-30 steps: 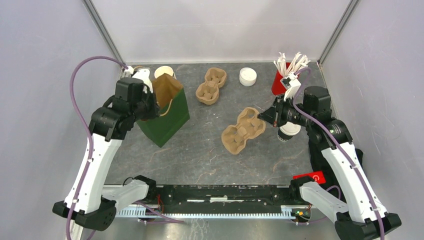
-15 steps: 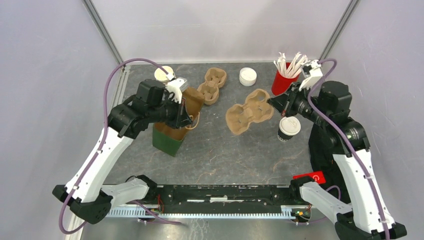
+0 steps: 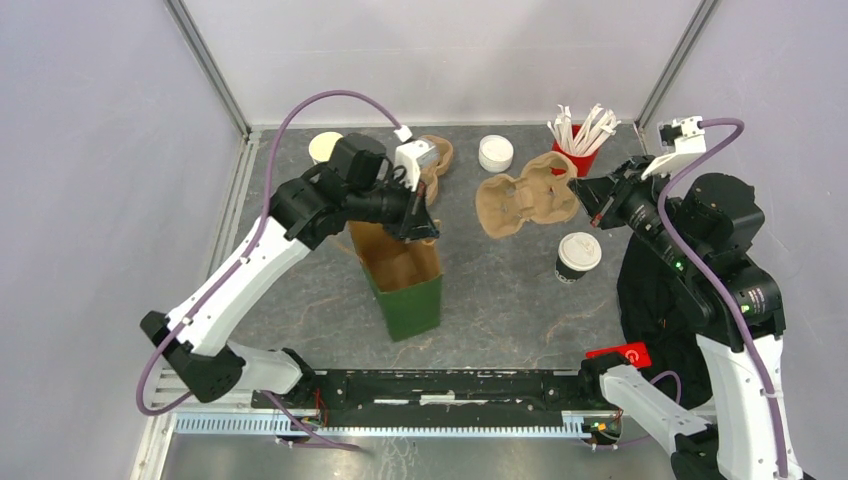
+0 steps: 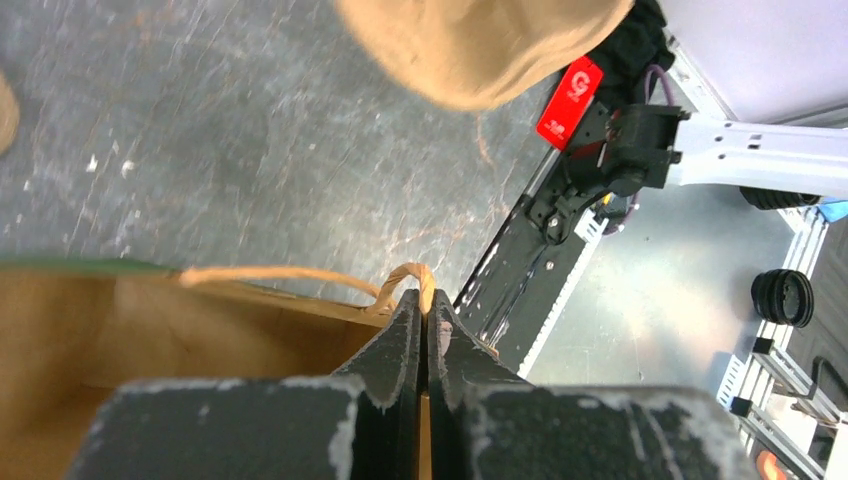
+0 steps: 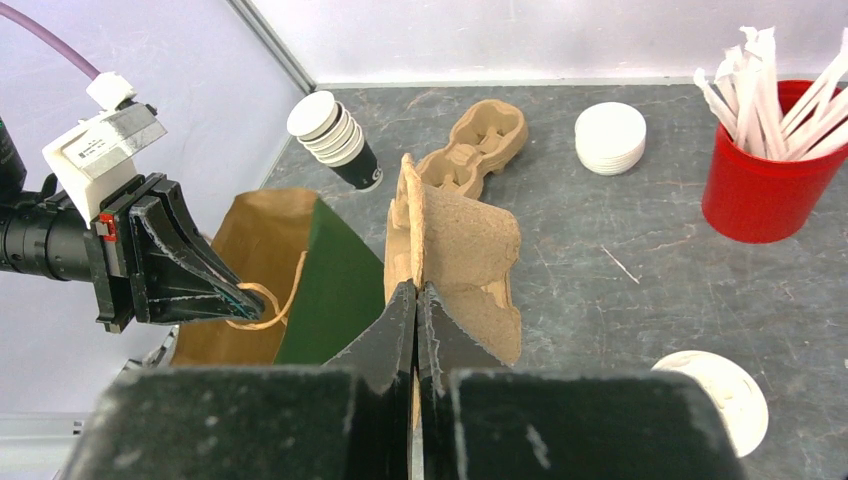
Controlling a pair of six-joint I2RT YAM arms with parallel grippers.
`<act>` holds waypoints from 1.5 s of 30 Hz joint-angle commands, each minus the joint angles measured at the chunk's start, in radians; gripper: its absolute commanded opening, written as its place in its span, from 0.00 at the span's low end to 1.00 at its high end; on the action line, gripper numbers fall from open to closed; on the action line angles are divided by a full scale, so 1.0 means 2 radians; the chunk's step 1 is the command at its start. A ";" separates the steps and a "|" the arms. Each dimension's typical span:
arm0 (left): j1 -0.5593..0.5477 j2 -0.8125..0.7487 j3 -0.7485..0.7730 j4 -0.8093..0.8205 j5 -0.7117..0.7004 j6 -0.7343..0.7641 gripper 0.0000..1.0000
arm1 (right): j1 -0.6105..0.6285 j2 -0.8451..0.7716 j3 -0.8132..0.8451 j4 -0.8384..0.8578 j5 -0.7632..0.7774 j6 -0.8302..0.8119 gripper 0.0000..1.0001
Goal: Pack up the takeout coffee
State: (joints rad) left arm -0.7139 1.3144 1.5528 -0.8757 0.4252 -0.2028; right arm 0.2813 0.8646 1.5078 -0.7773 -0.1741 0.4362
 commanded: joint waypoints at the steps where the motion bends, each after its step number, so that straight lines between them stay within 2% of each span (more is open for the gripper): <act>1: -0.030 0.045 0.066 0.041 0.017 0.017 0.02 | 0.000 0.003 0.020 0.000 0.032 -0.007 0.00; 7: -0.056 0.113 0.140 0.049 -0.028 -0.002 0.02 | 0.000 0.002 0.036 -0.009 0.061 -0.012 0.00; 15: -0.056 0.169 0.170 0.054 -0.061 -0.074 0.05 | -0.001 -0.006 0.030 -0.021 0.081 -0.023 0.00; 17: -0.056 0.180 0.185 0.037 -0.075 -0.089 0.12 | -0.001 -0.010 0.026 -0.022 0.084 -0.026 0.00; 20: -0.056 0.191 0.215 0.000 -0.095 -0.120 0.41 | -0.001 -0.013 0.022 -0.025 0.084 -0.031 0.00; 25: -0.055 0.184 0.274 -0.035 -0.089 -0.168 0.79 | 0.000 -0.016 0.023 -0.031 0.097 -0.042 0.00; 29: -0.052 0.163 0.293 -0.064 -0.103 -0.204 0.94 | -0.001 -0.020 0.019 -0.032 0.104 -0.051 0.00; 32: -0.045 0.138 0.292 -0.111 -0.147 -0.252 0.97 | 0.000 -0.023 0.014 -0.031 0.105 -0.055 0.00; 36: -0.029 0.093 0.245 -0.188 -0.200 -0.375 0.98 | -0.001 -0.024 0.012 -0.028 0.105 -0.058 0.00; 41: -0.020 0.019 0.141 -0.146 -0.186 -0.481 0.92 | 0.000 -0.025 0.021 -0.025 0.109 -0.068 0.00; 45: -0.020 0.005 0.071 -0.080 -0.136 -0.515 0.84 | -0.001 -0.025 0.023 -0.025 0.110 -0.079 0.00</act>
State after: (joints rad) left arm -0.7528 1.3315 1.7878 -1.1522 0.0868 -1.0618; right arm 0.2813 0.8230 1.5337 -0.8562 0.0181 0.3176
